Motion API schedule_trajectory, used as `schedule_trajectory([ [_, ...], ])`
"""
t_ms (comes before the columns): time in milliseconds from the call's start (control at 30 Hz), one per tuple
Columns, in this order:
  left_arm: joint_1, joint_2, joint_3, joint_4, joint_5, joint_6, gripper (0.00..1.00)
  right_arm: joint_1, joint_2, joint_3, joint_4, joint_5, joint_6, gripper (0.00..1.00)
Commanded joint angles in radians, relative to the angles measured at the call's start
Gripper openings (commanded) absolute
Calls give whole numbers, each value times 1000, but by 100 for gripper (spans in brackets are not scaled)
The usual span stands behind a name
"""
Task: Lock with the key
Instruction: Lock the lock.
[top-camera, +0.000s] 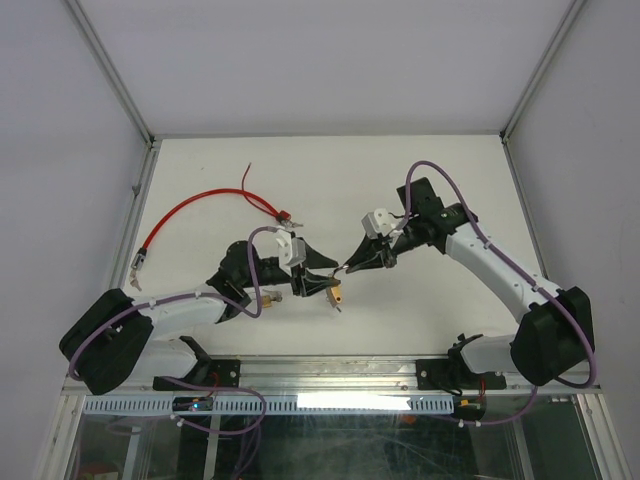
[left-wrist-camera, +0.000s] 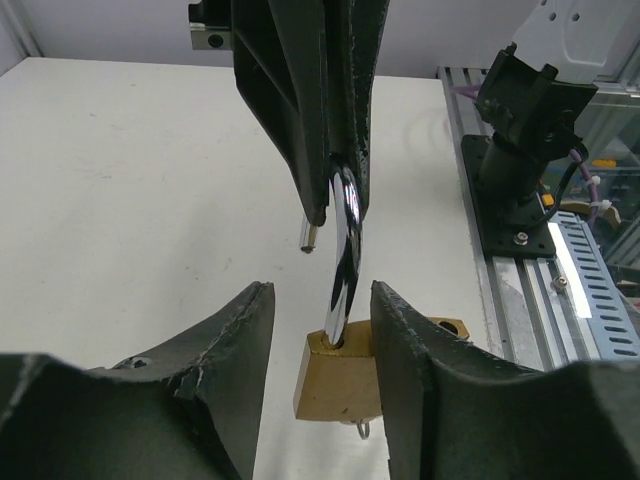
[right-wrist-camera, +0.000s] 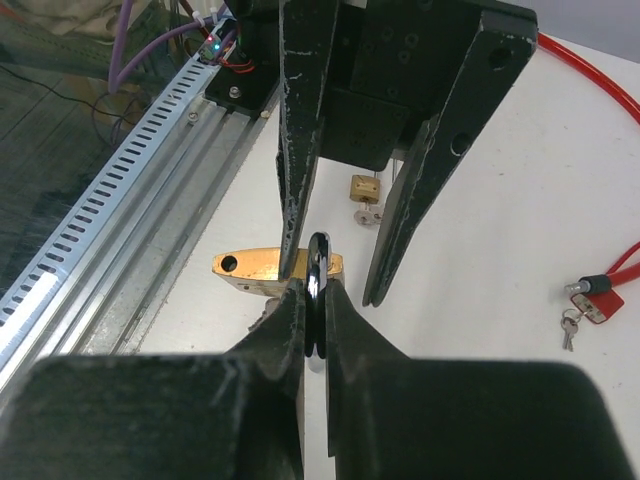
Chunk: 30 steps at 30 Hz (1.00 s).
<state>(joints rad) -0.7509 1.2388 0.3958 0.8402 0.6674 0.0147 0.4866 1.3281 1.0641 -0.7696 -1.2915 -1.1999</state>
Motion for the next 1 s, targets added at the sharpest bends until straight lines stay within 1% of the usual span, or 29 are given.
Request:
schedule_trajectory([
  [0,5,44,53,137,70,-76,41,-3,-12,-2,82,-120,35,0],
  [33,4,50,54,146,70,-87,38,-3,-13,-4,89,-117,43,0],
  [67,4,52,55,152,71,-91,30,-2,-14,-9,96,-113,51,0],
  [133,5,50,54,145,62,-91,9,-3,-16,-11,101,-105,59,0],
  [167,4,45,54,128,55,-83,1,-3,-18,-13,102,-99,62,0],
  [300,4,13,63,7,-9,-37,0,-4,-27,-12,110,-48,107,0],
  [333,4,4,65,-22,-27,-27,0,-4,-31,-12,115,-30,128,7],
  [400,4,-13,76,-98,-68,-4,0,-4,-40,-18,120,13,162,26],
  [433,1,-20,85,-133,-86,8,0,-3,-43,-23,116,27,166,33],
  [500,-7,-28,104,-197,-121,34,0,-3,-53,-31,113,54,169,44],
  [533,-13,-30,119,-231,-136,49,0,-3,-58,-32,113,73,174,49],
  [633,-38,-26,158,-317,-178,84,0,-2,-73,-33,119,126,186,54],
  [767,-56,-20,185,-349,-188,100,0,15,-81,-44,160,219,223,55],
  [967,-72,-11,215,-371,-175,111,0,44,-68,-65,163,290,143,57],
])
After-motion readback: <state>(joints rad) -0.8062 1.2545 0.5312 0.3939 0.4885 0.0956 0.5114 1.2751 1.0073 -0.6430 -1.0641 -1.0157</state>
